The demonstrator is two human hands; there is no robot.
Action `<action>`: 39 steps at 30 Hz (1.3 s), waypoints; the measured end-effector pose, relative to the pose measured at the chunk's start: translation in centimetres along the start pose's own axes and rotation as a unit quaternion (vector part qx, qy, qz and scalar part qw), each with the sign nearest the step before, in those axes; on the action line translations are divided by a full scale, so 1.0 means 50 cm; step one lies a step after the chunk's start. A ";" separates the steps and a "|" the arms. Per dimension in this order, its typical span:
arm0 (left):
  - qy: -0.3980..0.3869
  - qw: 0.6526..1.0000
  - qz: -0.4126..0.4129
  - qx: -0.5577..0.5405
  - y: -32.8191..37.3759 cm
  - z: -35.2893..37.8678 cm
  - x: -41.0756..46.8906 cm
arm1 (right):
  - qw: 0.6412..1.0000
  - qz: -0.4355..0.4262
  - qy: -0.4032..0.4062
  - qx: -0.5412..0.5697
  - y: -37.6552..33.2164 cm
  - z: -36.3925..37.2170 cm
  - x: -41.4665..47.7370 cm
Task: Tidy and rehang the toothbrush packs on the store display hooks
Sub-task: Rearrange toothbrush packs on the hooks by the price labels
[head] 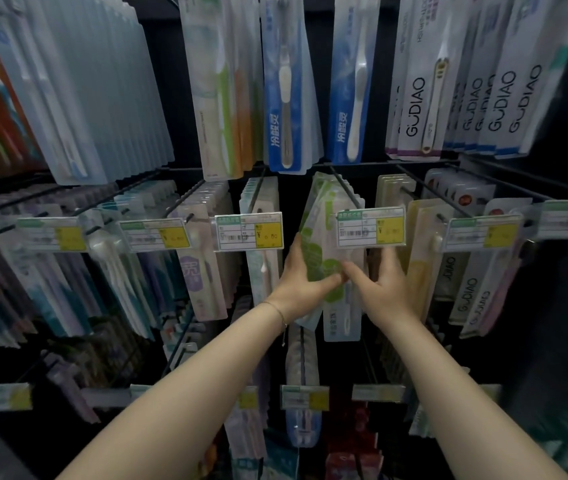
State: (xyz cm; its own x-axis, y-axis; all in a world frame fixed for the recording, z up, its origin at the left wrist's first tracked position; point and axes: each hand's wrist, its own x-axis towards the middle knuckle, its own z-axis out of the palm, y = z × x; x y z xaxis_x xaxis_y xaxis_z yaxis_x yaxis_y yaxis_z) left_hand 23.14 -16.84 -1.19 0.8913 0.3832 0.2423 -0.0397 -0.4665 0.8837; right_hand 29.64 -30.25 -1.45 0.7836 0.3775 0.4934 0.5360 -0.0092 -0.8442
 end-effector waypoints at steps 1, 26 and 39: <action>0.003 1.000 0.012 0.005 -0.003 0.005 0.003 | 0.999 0.006 -0.020 0.031 0.006 0.003 0.001; -0.006 0.993 -0.002 -0.114 -0.028 0.071 0.011 | 0.988 0.075 -0.064 0.120 0.064 0.057 0.004; 0.038 0.992 0.021 -0.115 -0.043 0.046 -0.019 | 0.985 0.080 -0.066 0.141 0.055 0.016 -0.006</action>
State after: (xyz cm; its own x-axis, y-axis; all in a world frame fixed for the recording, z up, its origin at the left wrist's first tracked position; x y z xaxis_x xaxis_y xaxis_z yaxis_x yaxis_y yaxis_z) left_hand 23.41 -18.01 -4.25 0.8498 0.4309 0.3037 -0.1869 -0.2923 0.9379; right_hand 30.61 -29.62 -4.08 0.7931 0.5100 0.3331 0.2856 0.1716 -0.9429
